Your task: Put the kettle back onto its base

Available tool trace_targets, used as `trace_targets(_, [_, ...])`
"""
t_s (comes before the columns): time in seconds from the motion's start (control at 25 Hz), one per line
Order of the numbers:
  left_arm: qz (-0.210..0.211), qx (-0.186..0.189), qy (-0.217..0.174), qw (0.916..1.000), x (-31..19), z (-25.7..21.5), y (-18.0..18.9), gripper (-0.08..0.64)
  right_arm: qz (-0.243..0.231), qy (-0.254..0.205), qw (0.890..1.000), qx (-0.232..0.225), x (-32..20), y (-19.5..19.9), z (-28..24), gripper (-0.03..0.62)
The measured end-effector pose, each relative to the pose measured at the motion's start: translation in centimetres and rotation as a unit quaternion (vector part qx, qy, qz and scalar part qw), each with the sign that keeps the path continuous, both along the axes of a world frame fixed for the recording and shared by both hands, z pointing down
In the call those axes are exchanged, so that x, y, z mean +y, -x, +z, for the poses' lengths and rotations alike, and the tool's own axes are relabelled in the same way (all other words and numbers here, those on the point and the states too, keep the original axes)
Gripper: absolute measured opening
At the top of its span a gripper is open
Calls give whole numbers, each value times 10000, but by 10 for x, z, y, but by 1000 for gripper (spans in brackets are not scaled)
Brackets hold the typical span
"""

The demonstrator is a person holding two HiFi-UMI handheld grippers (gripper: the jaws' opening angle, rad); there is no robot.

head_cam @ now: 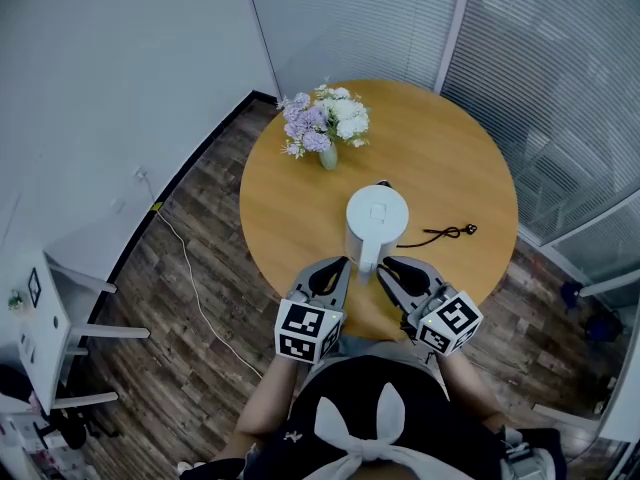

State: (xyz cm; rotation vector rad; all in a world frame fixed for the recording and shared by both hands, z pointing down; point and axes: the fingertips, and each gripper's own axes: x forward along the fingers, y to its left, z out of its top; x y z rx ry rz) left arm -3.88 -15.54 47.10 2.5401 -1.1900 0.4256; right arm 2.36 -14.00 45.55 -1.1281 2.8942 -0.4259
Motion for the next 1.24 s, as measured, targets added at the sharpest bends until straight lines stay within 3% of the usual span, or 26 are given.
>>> trace_targets(0.12, [-84,59,-277,9996,3,-17,-5,26,115,-206,9997,32,1,0,-15,44])
trace_targets(0.28, [-146,216,-400,9989,8,-30,-10,26,258,-311,9984,406,4,3,-23,25])
trace_targets(0.6, [-158,-206,-321,9991,16,-24,-15,26,410,-39,9975,571,6,3,-17,23])
trace_targets(1.24, [-122,-336,-261,9990,15,-19,-24,26,528,228,9957,732,4,-2,-8,23])
